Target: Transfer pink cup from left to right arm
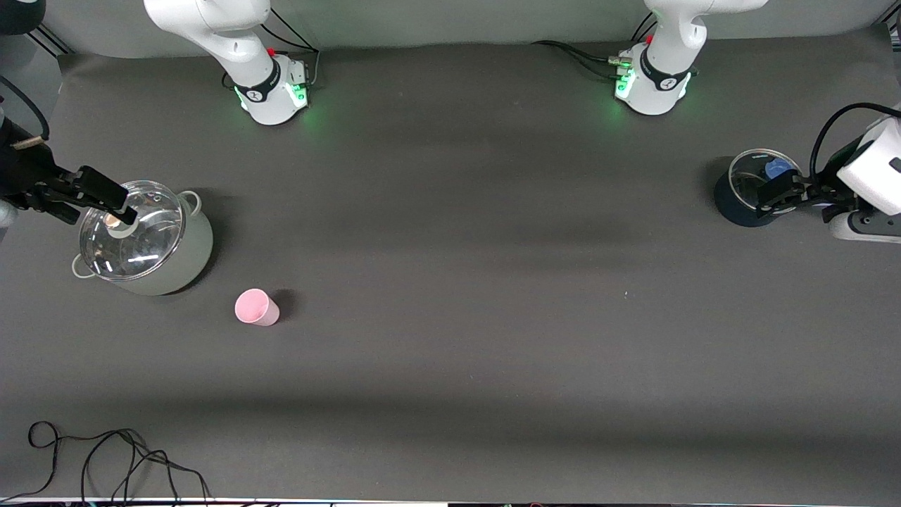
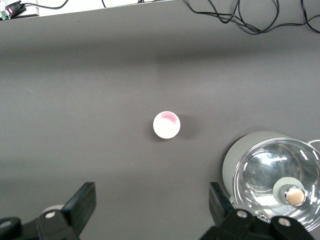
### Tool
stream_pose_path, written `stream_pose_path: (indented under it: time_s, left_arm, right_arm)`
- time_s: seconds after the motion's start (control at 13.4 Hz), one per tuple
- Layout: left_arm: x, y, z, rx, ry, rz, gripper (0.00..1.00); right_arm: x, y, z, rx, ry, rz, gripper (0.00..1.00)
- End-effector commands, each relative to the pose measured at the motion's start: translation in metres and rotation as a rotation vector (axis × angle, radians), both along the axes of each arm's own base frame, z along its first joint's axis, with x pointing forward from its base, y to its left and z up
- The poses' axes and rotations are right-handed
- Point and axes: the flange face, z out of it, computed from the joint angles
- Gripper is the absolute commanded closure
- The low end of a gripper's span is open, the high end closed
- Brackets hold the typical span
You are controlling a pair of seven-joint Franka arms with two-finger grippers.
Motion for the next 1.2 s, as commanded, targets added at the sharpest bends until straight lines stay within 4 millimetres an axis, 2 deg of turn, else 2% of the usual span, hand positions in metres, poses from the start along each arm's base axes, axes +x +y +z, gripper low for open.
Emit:
stream_pose_path:
  time_s: [0.0, 1.12]
  left_arm:
    - [-0.0007, -0.0035, 0.0076, 0.004, -0.018, 0.000, 0.00]
    - [0.0005, -0.0027, 0.0082, 0.004, -0.021, 0.001, 0.00]
  right_arm:
    - [0.0081, 0.0029, 0.0008, 0.004, -0.002, 0.001, 0.00]
    - [0.0083, 0.0052, 0.0013, -0.009, 0.005, 0.012, 0.00]
